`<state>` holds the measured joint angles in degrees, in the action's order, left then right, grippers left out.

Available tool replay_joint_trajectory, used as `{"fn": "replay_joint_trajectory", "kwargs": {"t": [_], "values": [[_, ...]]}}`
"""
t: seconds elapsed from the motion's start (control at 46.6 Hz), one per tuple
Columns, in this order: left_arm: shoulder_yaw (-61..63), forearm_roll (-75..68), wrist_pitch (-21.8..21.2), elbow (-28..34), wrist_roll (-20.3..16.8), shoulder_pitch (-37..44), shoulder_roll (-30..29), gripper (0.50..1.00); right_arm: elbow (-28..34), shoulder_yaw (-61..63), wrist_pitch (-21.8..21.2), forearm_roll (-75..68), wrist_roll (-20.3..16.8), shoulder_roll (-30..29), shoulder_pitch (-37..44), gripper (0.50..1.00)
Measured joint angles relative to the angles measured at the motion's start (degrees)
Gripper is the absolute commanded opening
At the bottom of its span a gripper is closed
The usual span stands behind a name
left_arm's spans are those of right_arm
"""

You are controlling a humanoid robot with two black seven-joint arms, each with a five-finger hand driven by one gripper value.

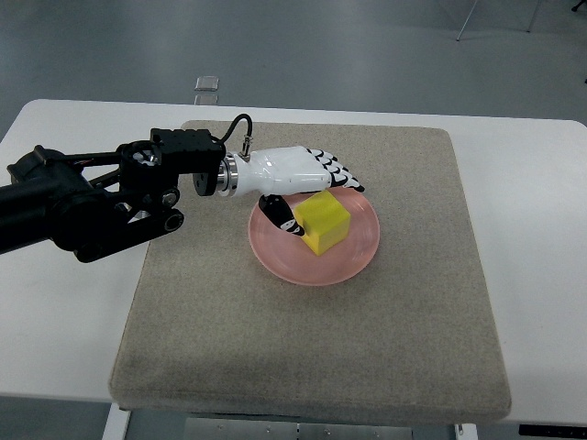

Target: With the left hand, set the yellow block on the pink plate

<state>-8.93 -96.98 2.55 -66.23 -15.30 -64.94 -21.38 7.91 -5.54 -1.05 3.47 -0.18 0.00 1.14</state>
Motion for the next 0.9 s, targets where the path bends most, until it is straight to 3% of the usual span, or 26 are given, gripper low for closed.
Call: {"fn": "replay_joint_trajectory", "kwargs": {"t": [0.172, 0.322, 0.666, 0.902], "values": [[-0.38, 7.21, 0.58, -0.16, 0.00, -0.07, -1.11, 0.996, 0.00, 0.00, 0.00, 0.01, 0.00, 0.00, 0.00, 0.924], [-0.70, 24.53, 0.86, 0.59, 0.00, -0.93, -2.75, 0.999, 0.00, 0.00, 0.00, 0.01, 0.01, 0.00, 0.00, 0.924], [-4.23, 67.60, 0.94, 14.60, 0.05, -1.54, -3.37, 0.996, 0.00, 0.00, 0.00, -0.04, 0.00, 0.00, 0.00, 0.924], [-7.29, 82.09, 0.99, 16.33, 0.10, 3.35, -4.74, 0.996, 0.00, 0.00, 0.00, -0.03, -0.01, 0.00, 0.00, 0.924]]}}
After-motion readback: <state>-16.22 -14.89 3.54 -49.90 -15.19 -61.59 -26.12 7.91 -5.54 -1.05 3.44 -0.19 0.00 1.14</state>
